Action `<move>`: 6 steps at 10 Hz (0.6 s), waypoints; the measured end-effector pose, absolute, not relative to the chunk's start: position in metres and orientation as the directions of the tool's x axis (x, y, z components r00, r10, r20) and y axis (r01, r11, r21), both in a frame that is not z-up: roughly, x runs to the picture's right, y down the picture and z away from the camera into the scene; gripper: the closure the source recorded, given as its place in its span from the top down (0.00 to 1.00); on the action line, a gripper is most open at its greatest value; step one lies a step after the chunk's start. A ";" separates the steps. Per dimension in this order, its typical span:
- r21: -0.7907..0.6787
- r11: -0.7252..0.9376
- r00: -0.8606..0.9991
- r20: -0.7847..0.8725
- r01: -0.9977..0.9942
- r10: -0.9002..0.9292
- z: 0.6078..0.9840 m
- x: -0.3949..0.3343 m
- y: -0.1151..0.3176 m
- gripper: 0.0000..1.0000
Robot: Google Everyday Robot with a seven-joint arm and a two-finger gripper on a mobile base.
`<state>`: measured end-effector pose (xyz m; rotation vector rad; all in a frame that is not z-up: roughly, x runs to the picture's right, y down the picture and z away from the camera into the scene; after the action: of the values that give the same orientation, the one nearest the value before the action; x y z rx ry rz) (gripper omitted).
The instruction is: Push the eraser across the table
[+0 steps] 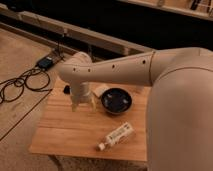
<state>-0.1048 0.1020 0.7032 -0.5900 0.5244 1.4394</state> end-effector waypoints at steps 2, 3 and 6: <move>-0.059 0.038 0.068 -0.656 -0.998 0.752 0.703 -0.105 0.102 0.65; -0.059 0.039 0.068 -0.656 -0.998 0.752 0.703 -0.105 0.102 0.65; -0.049 0.089 0.100 -0.645 -0.995 0.758 0.711 -0.100 0.094 0.65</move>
<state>-0.1000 0.0942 0.7110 -0.5550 0.5306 1.3982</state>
